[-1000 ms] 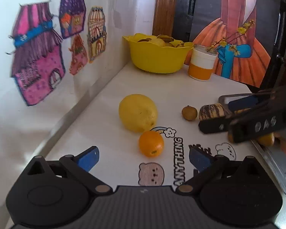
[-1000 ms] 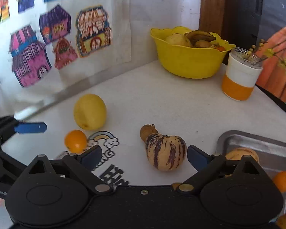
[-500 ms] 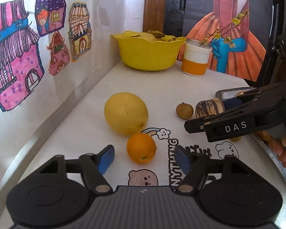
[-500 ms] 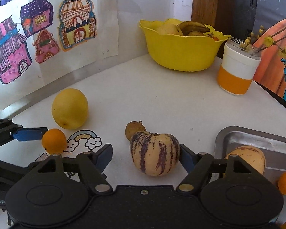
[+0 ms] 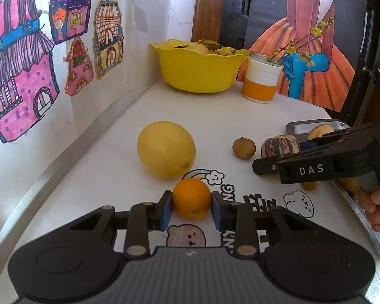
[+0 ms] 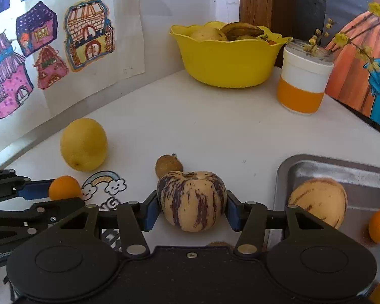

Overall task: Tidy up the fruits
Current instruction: 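Grasp a small orange with the left gripper while the right gripper grasps another pepino melon, then lower the orange onto the tray with the left gripper while the right places the pepino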

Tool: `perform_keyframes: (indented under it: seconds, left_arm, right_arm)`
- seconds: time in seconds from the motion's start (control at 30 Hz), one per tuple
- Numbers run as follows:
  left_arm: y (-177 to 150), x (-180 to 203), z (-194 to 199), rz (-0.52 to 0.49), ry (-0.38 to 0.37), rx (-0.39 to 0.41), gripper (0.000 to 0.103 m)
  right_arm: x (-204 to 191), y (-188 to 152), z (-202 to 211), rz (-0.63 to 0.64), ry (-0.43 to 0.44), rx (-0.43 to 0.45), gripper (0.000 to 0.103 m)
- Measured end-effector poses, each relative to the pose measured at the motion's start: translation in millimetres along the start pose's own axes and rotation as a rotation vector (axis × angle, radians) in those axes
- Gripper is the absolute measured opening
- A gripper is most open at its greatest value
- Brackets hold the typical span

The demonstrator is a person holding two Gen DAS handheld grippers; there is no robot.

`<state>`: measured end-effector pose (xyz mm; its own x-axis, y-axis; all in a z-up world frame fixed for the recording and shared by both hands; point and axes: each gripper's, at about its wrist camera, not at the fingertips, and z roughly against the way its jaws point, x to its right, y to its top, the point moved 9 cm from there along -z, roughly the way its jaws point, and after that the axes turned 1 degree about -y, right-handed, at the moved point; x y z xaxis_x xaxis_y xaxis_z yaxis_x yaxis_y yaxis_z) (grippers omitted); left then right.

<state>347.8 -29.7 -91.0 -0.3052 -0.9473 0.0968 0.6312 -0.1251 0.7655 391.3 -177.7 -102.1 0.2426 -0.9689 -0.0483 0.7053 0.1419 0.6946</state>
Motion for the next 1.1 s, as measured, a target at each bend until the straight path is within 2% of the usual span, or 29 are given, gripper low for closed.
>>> perform_keyframes:
  seconds: [0.23,0.53,0.87,1.1]
  left_arm:
    - [-6,13,14,0.005,-0.014,-0.023,0.035]
    - [-5,43,44,-0.004,-0.052,-0.013,0.035]
    - [7,118,62,-0.043,-0.163,0.031,0.035]
    - [6,173,54,-0.073,-0.235,0.018,0.035]
  right_arm:
    - [-9,-10,28,-0.020,0.057,0.022,0.055]
    - [4,-24,100,-0.039,0.093,0.087,0.055]
    - [71,-61,171,-0.070,-0.025,0.150,0.055]
    - [113,-91,182,-0.126,-0.073,0.151,0.055]
